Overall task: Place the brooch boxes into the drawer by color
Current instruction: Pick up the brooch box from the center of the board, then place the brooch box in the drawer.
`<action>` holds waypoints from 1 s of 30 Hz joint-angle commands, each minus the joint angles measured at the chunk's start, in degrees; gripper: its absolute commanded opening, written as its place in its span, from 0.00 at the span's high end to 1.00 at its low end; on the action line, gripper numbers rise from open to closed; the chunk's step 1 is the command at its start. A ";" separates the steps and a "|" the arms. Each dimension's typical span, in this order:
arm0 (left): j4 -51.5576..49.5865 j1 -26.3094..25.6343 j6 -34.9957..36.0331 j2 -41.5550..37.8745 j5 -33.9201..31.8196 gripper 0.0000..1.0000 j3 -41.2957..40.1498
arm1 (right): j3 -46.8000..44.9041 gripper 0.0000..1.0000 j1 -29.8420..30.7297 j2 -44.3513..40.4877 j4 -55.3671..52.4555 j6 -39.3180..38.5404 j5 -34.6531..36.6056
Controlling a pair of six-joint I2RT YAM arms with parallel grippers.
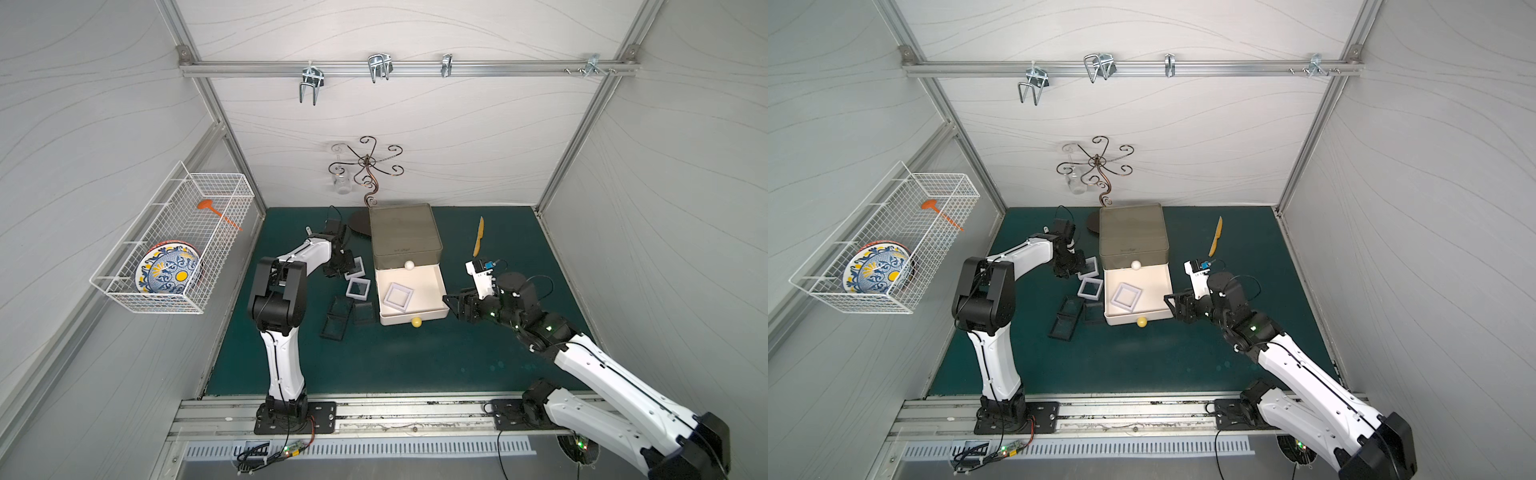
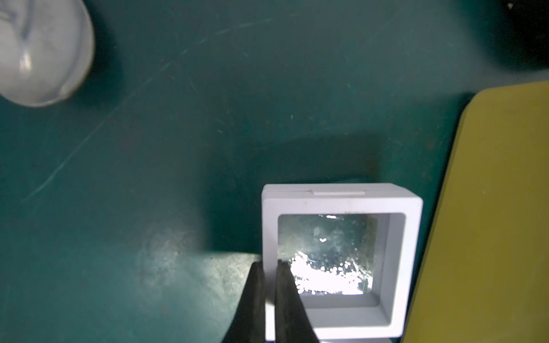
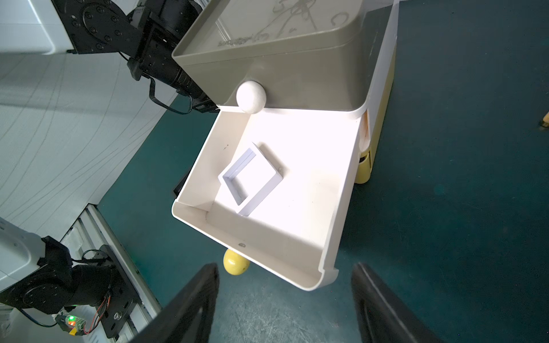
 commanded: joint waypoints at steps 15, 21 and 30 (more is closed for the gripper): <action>-7.01 -8.44 1.10 -33.29 -0.60 1.00 -4.07 | -0.10 0.25 -0.36 -1.38 1.89 1.32 0.32; -5.29 -18.20 -1.91 -42.94 -6.13 1.00 -12.17 | 0.10 0.25 -0.39 -1.51 1.89 1.43 0.75; -5.52 -28.37 -7.47 -40.93 -9.49 1.00 -14.21 | 0.35 0.25 -0.39 -2.14 1.67 2.92 -0.51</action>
